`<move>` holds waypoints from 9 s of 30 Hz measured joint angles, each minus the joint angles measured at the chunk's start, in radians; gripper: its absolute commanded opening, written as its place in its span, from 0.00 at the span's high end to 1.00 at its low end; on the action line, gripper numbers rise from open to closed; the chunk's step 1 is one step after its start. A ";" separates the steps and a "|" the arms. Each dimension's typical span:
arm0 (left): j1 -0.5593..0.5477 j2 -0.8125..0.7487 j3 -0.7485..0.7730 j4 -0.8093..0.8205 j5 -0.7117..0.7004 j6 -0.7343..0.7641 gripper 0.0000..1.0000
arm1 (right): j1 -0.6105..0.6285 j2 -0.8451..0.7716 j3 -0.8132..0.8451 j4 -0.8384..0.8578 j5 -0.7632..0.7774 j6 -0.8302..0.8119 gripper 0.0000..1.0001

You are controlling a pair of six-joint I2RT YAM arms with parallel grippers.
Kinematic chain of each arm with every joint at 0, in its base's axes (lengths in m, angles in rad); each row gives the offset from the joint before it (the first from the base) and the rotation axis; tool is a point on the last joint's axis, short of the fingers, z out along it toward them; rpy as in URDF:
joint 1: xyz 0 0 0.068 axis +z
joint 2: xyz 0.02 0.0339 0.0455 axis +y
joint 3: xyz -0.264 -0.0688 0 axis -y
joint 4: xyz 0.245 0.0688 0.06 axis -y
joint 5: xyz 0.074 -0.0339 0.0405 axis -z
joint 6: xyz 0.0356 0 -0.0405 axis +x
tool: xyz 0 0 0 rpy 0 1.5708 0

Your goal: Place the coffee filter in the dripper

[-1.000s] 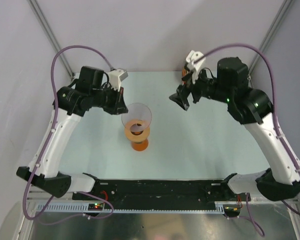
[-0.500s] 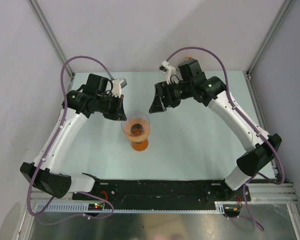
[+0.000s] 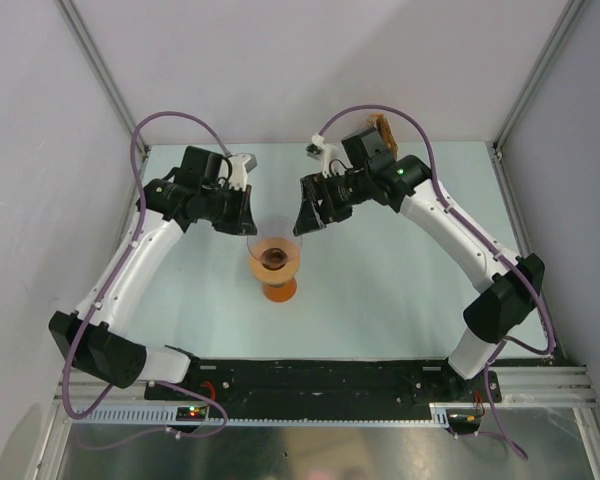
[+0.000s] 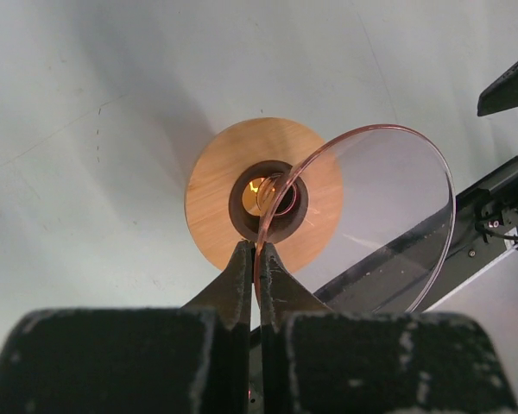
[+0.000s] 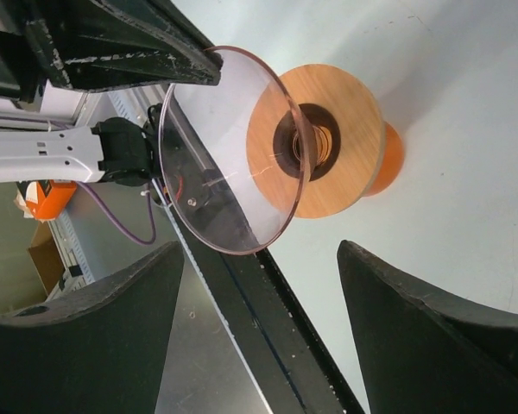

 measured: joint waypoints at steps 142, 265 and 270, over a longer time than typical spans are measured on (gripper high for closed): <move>0.165 -0.127 0.106 0.176 -0.024 0.095 0.00 | -0.412 0.042 0.140 0.032 0.103 -0.242 0.30; 0.316 0.018 0.132 0.142 0.008 0.174 0.00 | -0.566 0.560 0.251 0.307 0.351 -0.444 1.00; 0.316 0.018 0.131 0.142 0.008 0.173 0.00 | -0.567 0.510 0.206 0.317 0.344 -0.451 1.00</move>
